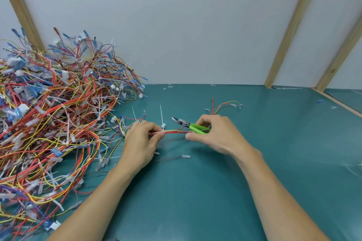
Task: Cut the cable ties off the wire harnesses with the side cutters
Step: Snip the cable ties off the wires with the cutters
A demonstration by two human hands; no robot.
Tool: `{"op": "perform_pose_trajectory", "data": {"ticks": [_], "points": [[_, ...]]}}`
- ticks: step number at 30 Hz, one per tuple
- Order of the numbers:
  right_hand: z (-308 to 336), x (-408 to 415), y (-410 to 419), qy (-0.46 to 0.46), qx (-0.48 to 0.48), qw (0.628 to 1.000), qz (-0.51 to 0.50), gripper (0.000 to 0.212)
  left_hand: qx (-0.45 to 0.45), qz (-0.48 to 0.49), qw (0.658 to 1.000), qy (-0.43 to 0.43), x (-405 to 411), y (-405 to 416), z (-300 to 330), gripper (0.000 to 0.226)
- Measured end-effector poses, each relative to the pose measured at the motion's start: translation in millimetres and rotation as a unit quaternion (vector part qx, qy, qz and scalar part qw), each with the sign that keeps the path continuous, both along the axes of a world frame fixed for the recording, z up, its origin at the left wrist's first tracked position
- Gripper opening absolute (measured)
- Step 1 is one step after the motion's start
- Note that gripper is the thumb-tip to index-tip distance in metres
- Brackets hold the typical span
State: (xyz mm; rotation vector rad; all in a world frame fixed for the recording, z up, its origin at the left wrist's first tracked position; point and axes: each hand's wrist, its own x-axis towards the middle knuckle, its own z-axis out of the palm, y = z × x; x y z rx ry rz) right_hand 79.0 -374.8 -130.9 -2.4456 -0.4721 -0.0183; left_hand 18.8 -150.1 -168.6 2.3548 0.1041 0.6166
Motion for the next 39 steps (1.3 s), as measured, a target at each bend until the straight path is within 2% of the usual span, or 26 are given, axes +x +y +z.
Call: {"op": "perform_pose_trajectory", "data": {"ticks": [2,5,10,13,15,21,22,25,27,30,34,39], "points": [[1.0,-3.0,8.1,-0.065,0.024,0.997,-0.016,0.037,-0.011,-0.017,1.000,-0.022,-2.8,-1.5,3.1,0.007],[5.8,-10.3,20.3,-0.094,0.157,0.983,-0.010,0.022,0.005,-0.050,0.996,-0.073,-7.8,-5.9,10.0,0.005],[12.6,-15.0,21.1,-0.016,0.215,0.971,0.101,0.019,0.020,-0.100,0.988,-0.116,-11.1,-14.1,12.7,0.006],[4.6,-13.7,24.8,0.019,0.159,0.980,0.115,0.022,-0.006,-0.082,0.989,-0.120,-10.5,-12.0,11.1,0.013],[-2.5,-13.1,29.7,0.030,0.146,0.984,0.103,0.022,0.018,-0.067,0.989,-0.129,-10.7,-11.3,10.1,0.016],[-10.5,-11.4,40.4,0.066,0.263,0.963,0.014,0.033,0.102,0.061,0.972,-0.203,-13.7,-17.4,19.8,0.013],[-11.1,-11.0,41.1,0.070,0.286,0.956,0.003,0.034,0.071,0.042,0.978,-0.192,-15.2,-18.7,19.7,0.013],[-13.2,-13.1,45.5,0.080,0.341,0.936,-0.020,0.037,-0.111,-0.030,0.991,-0.066,-15.5,-24.0,12.9,0.010],[-16.2,-17.0,51.4,0.091,0.354,0.931,-0.023,0.037,-0.210,-0.048,0.976,-0.021,-12.9,-24.9,9.7,0.007],[-21.9,-23.0,60.6,0.113,0.341,0.933,-0.002,0.034,-0.337,-0.045,0.941,-0.003,-8.8,-23.5,7.8,0.014],[-19.1,-24.5,61.1,0.136,0.309,0.941,0.012,0.027,-0.394,-0.019,0.919,-0.005,-8.3,-20.0,2.4,0.021],[-1.7,-22.2,48.0,0.123,0.248,0.961,0.003,0.051,-0.386,-0.019,0.922,-0.007,-5.7,-15.3,0.0,0.018]]}}
